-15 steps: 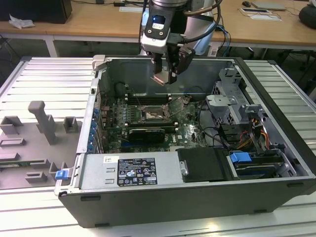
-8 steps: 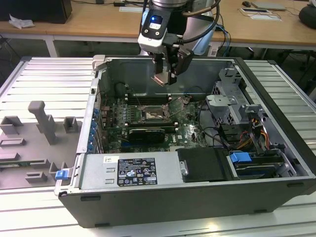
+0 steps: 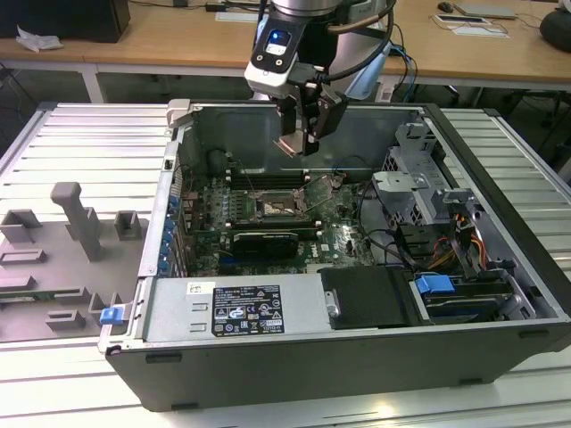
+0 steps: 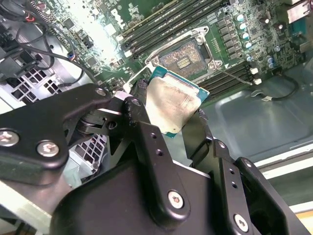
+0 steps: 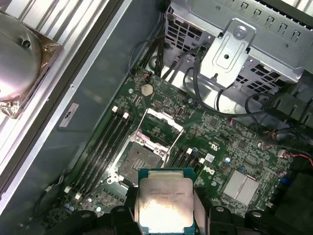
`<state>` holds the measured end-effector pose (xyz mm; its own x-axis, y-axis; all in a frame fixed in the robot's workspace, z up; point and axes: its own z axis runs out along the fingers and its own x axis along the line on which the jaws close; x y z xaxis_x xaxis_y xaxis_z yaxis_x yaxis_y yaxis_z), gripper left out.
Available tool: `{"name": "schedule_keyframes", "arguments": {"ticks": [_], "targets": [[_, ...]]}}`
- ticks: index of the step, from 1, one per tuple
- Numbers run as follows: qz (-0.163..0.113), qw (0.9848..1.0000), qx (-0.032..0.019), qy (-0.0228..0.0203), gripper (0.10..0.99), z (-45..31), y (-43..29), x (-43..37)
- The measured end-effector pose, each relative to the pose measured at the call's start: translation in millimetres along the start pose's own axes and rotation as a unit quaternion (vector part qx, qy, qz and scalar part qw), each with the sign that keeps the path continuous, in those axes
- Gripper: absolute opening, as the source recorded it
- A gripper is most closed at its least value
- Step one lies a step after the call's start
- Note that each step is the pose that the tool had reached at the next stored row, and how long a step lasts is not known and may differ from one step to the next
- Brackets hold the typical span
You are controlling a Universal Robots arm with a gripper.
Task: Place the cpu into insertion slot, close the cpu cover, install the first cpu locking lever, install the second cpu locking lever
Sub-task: 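Place the cpu into insertion slot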
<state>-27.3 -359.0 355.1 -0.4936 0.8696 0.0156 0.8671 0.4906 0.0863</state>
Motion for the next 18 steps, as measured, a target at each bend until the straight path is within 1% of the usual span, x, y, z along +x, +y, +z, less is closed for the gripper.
{"name": "schedule_keyframes", "arguments": {"ticks": [3,5,6,8,13,18], "targets": [[0.002,1.0000,0.0003,-0.0007,0.533,1.6,-0.1,0.0],[0.026,0.9997,0.0000,-0.0029,0.533,2.8,-0.3,-0.1],[0.040,0.9992,-0.0002,-0.0041,0.533,3.5,-0.3,-0.1],[0.054,0.9985,-0.0004,-0.0052,0.533,4.3,-0.3,-0.1],[0.068,0.9976,-0.0006,-0.0065,0.533,6.3,-0.5,-0.1],[0.072,0.9974,-0.0006,-0.0068,0.533,7.5,-0.6,-0.1]]}}
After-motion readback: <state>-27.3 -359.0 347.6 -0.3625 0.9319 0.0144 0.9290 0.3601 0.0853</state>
